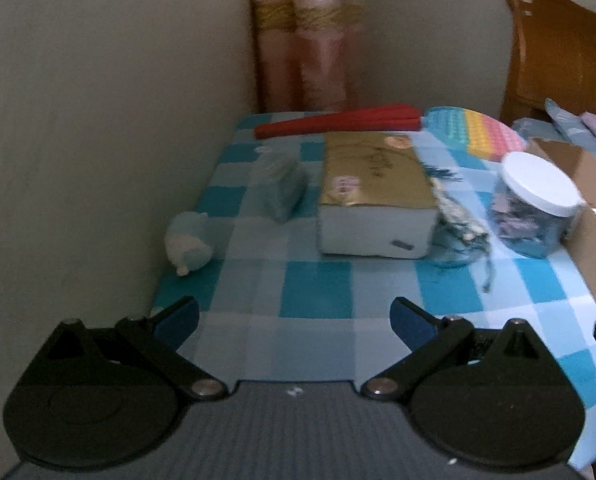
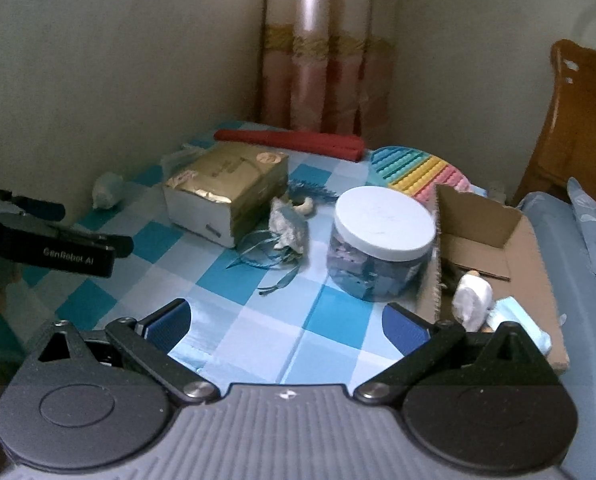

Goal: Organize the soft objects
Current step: 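Withdraw both tools from the box back over the table, then close the right gripper on the light-blue plush doll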

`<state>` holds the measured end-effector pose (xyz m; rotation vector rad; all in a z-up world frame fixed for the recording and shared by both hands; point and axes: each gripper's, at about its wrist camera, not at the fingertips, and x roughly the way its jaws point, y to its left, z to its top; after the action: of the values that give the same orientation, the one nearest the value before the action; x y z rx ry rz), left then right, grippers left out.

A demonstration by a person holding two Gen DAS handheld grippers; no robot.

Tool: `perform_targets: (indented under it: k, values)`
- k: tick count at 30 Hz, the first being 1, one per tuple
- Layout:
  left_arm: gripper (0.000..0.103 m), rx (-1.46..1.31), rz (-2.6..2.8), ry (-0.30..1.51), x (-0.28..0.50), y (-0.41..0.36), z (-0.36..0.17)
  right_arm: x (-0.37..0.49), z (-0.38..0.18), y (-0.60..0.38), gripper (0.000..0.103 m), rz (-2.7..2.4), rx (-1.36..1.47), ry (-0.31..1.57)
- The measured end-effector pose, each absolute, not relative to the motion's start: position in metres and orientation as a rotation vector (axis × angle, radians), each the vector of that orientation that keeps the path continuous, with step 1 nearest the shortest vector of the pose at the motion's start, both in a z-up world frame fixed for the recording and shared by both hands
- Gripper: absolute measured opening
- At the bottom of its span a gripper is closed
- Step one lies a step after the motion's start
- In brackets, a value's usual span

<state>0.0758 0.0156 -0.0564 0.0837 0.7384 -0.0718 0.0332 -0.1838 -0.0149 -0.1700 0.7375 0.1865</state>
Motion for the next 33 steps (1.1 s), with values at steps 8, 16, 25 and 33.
perform_targets:
  k: [8, 16, 25, 33]
  values:
    - [0.101, 0.066, 0.03, 0.768, 0.096, 0.032, -0.072, 0.06, -0.026, -0.168, 0.103, 0.268, -0.222, 0.766]
    - [0.101, 0.077, 0.049, 0.788, 0.096, 0.041, -0.075, 0.099, -0.018, -0.142, 0.103, 0.444, -0.277, 0.739]
    - [0.101, 0.16, 0.024, 0.797, 0.077, 0.047, -0.07, 0.145, -0.01, -0.076, 0.094, 0.703, -0.465, 0.669]
    - [0.101, 0.167, 0.102, 0.795, 0.064, 0.047, -0.069, 0.189, -0.021, -0.011, 0.08, 0.928, -0.587, 0.706]
